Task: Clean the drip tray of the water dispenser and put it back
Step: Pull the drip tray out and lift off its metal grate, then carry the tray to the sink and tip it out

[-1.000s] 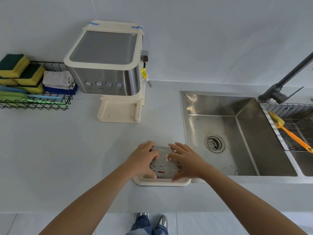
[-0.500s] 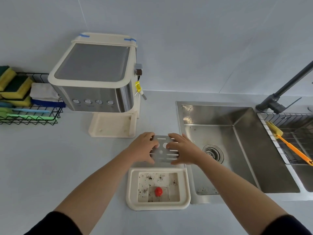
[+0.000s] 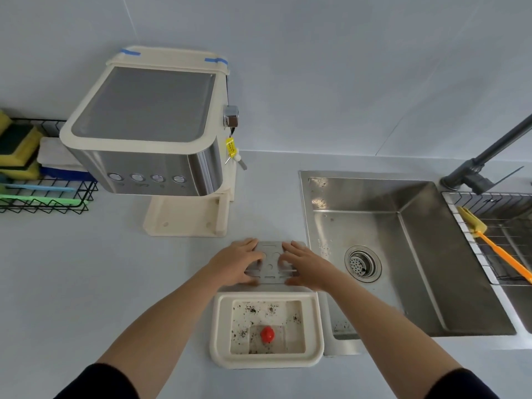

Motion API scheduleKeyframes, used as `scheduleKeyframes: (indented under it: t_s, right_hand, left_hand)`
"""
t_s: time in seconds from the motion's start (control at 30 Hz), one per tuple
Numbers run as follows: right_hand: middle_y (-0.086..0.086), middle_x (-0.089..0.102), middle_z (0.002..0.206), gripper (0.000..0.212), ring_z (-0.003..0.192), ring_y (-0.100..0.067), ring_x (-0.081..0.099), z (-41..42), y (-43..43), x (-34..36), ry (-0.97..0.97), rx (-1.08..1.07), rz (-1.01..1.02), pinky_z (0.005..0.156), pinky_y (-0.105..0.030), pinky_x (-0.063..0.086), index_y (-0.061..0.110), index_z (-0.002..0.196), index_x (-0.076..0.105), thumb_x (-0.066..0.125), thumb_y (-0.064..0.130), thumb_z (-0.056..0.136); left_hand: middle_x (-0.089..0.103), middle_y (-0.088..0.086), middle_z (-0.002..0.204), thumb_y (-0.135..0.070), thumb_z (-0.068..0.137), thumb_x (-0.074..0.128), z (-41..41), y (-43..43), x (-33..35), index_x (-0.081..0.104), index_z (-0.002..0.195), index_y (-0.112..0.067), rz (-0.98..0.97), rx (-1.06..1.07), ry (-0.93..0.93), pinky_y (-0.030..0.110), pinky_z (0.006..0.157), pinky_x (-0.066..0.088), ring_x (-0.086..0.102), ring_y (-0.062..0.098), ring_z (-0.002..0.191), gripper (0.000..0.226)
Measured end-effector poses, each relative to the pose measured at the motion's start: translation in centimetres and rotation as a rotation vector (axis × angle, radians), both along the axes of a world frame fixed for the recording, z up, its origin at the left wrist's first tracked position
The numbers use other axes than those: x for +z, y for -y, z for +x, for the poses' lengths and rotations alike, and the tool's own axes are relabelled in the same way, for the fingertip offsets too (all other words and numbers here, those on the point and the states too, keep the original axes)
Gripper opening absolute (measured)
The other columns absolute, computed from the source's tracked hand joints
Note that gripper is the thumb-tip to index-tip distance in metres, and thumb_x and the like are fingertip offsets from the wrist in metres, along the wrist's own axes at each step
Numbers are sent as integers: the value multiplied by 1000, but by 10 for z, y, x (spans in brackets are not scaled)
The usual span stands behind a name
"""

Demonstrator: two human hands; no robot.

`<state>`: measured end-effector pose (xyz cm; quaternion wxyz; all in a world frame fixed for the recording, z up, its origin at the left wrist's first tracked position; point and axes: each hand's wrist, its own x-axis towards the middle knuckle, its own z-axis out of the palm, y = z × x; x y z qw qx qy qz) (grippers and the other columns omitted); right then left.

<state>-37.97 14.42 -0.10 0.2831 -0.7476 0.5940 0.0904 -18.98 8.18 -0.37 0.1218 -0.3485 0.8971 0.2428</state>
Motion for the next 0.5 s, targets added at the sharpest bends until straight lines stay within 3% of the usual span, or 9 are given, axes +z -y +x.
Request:
scheduleKeyframes:
  t_s: [0.13,0.23,0.33,0.5]
  right_hand:
    - [-5,23,151,47,140,-22,15,1,-3,2,1,-27,18,113,-32,18,16,129,41,58,28,87]
    - [-5,19,153,58,143,-23,11,0,-9,3,30,-92,8,118,-37,15,15,137,35,57,32,86]
    - [-2,4,157,72,145,-20,0,-5,-24,11,101,-239,-9,117,-36,7,20,146,16,55,35,88]
    - [6,3,156,92,144,-13,3,-20,-64,26,189,-347,34,117,-33,8,20,147,3,66,27,81]
  left_hand:
    - [17,8,155,-40,81,61,5,-3,-4,44,129,-19,0,4,2,33,115,17,11,23,144,56]
    - [11,9,157,-39,86,55,13,-6,-5,36,136,-20,-19,57,-12,32,116,9,7,22,145,57]
    - [10,6,157,-34,89,51,30,-15,1,29,141,-23,-3,223,-109,35,117,10,5,19,145,58]
    - [14,3,156,-26,90,53,72,-42,9,20,145,-18,64,409,-160,33,117,11,5,16,145,65]
